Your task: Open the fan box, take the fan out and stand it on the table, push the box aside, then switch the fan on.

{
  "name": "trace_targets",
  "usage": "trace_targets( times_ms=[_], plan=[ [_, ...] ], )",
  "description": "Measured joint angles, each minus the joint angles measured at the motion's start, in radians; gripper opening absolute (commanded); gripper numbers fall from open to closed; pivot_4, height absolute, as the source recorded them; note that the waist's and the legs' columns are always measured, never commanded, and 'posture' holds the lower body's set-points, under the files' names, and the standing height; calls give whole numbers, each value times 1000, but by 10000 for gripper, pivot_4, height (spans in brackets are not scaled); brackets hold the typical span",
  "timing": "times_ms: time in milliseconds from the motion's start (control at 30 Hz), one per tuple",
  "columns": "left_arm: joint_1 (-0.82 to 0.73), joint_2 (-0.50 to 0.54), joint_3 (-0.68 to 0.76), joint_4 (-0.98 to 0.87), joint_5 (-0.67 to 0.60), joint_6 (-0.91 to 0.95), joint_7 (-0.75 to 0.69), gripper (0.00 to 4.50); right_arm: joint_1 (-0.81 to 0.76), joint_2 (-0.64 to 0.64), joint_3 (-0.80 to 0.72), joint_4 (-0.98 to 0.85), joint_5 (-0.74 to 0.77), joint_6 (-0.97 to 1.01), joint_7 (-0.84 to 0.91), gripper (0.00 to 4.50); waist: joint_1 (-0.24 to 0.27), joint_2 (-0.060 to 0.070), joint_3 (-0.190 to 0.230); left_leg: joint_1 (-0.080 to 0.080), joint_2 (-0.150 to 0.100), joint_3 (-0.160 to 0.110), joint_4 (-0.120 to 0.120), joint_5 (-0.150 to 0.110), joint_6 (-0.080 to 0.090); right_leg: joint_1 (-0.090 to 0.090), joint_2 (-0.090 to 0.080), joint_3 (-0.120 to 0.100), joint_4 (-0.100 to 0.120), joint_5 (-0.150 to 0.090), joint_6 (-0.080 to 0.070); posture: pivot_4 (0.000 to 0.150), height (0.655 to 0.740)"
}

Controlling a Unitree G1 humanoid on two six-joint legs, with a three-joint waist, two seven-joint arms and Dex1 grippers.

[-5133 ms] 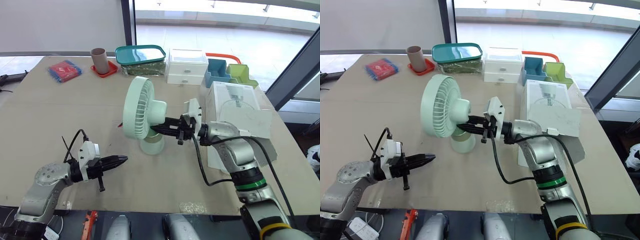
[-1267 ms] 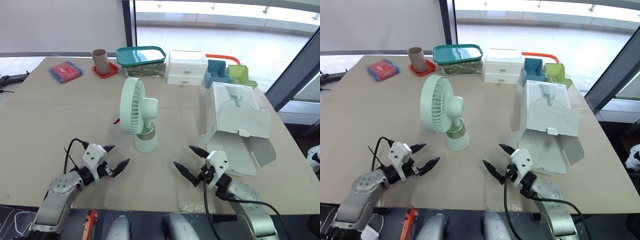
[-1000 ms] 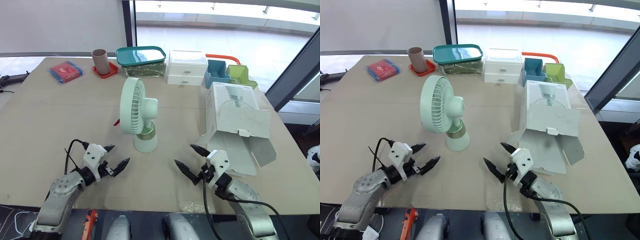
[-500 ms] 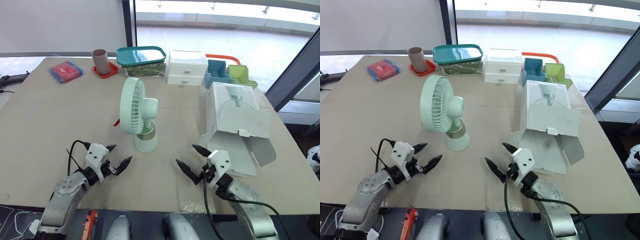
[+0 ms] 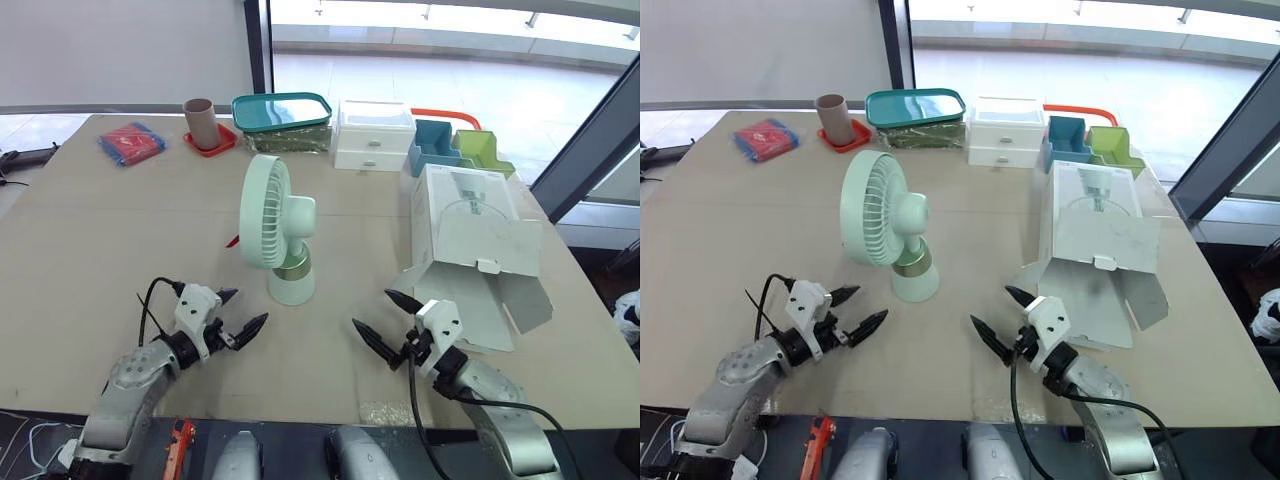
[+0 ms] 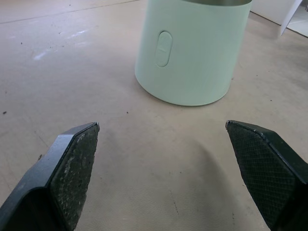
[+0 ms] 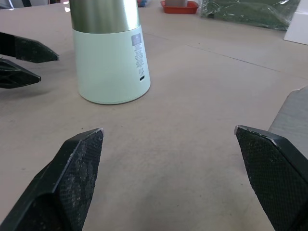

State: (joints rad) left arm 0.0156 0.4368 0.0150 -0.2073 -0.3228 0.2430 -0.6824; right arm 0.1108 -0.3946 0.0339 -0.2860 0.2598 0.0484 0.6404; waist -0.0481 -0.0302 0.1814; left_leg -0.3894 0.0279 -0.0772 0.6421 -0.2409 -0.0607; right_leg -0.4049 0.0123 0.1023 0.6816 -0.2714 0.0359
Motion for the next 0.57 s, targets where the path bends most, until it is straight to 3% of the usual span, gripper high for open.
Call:
trace_targets(
  times_ms=[333, 567],
  plan=[
    [-31, 52, -1, 60, -4, -10, -92, 44714, -11, -45, 12, -7, -3, -4, 57, 45000, 0, 0, 0, 0, 0, 0, 0, 0, 0, 0, 0, 0, 0, 0, 0, 1500, 7400],
    [-52, 47, 35, 70, 2, 1, -19, 44714, -1, -46, 11, -8, 1, -4, 60, 45000, 0, 0, 0, 0, 0, 0, 0, 0, 0, 0, 0, 0, 0, 0, 0, 1500, 7400]
  ],
)
